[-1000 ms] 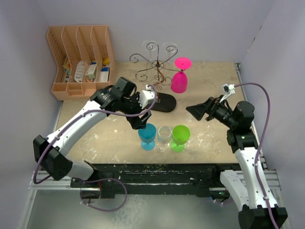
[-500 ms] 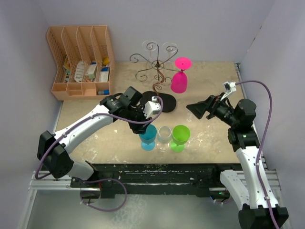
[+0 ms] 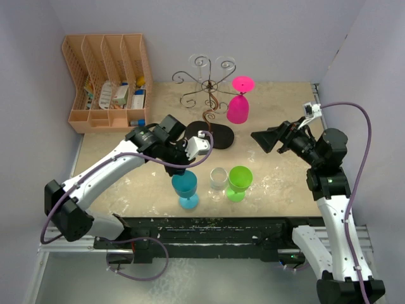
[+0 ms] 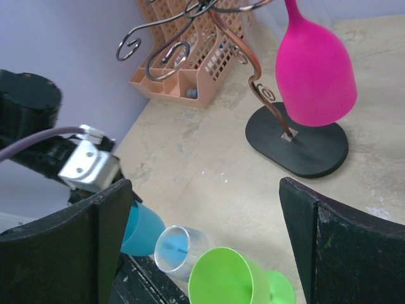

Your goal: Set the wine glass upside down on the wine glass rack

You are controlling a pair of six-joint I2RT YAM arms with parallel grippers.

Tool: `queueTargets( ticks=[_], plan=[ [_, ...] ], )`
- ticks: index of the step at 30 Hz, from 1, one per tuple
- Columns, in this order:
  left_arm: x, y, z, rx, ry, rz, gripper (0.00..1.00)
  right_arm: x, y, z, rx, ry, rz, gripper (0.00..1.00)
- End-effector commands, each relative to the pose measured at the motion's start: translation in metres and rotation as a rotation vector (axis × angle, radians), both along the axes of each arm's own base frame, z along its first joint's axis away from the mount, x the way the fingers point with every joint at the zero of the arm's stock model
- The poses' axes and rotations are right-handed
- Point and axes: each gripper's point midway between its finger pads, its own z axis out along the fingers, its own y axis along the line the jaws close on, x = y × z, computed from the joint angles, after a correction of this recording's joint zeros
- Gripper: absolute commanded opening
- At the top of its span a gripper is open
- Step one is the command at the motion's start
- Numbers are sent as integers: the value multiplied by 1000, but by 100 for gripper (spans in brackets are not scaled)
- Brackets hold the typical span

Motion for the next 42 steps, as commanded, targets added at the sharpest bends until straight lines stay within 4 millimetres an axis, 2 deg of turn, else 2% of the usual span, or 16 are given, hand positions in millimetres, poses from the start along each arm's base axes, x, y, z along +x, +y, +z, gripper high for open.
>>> queueTargets(
  ticks=[1,2,3,5,9,14,17,20,23,29,31,33,35,37,39,42],
  plan=[
    [-5,9,77,-86,-167,-56,0,4,-15,43,-24,-110,-106,100],
    [-9,8,94,-113,-173,-73,0,8,-22,46,-40,-101,-149,100],
    [-17,7,110,-143,-170,-99,0,7,-28,64,-56,-131,-189,100],
    [-31,3,147,-221,-178,-165,0,7,-40,82,-68,-160,-264,100],
    [-41,5,219,-357,-346,-219,0,-3,-57,126,-39,-271,-371,100],
    [-70,7,322,-625,-566,-295,0,-6,-60,147,-13,-304,-394,100],
    [-73,8,371,-774,-756,-299,0,-15,-69,161,67,-336,-454,100],
    [-56,6,408,-852,-1011,-292,0,-28,-68,179,181,-404,-451,100],
    [-26,-2,430,-822,-1214,-288,0,-30,-53,188,266,-436,-353,96],
    [7,-8,486,-848,-1640,-242,0,-37,-7,206,417,-449,-16,91],
    [6,3,512,-887,-1843,-182,0,-36,0,210,461,-460,50,91],
    [-1,8,522,-901,-1999,-172,0,-33,7,218,520,-477,113,91],
    [1,7,519,-884,-2093,-170,0,-29,17,232,573,-522,169,91],
    [-4,7,513,-833,-2242,-181,0,-36,29,252,586,-622,215,94],
    [-12,6,501,-802,-2386,-209,0,-31,39,264,615,-650,230,94],
    [-19,-2,477,-744,-2491,-280,0,-18,48,274,688,-645,266,90]
  ],
)
